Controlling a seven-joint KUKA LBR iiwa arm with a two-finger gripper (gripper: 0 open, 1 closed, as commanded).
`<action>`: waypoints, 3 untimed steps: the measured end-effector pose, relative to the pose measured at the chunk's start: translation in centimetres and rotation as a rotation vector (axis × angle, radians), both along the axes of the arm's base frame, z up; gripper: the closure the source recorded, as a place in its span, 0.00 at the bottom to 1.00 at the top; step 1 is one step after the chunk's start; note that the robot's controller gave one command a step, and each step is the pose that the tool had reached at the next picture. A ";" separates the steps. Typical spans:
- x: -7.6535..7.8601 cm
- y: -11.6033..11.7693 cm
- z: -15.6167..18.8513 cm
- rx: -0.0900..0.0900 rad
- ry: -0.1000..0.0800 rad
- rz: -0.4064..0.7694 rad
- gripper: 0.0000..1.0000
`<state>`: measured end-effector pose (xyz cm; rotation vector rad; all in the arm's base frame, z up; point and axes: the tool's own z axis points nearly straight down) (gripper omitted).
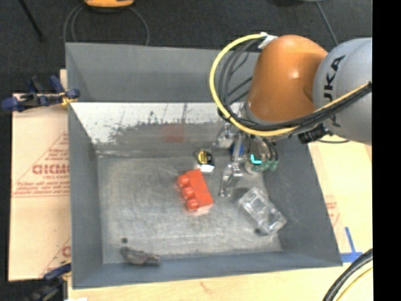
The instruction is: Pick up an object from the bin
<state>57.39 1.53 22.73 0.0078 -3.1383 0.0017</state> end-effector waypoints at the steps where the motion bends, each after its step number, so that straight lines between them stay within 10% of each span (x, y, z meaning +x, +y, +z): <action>1: -1.9 2.0 -12.8 0.004 -0.032 -0.034 0.00; 2: -0.6 1.0 -12.3 0.001 -0.016 0.102 0.00; 3: 2.0 1.6 -12.4 -0.001 -0.015 0.565 0.00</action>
Offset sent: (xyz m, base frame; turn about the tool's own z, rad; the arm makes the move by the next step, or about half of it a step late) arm -0.0313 0.0230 -0.1573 0.0351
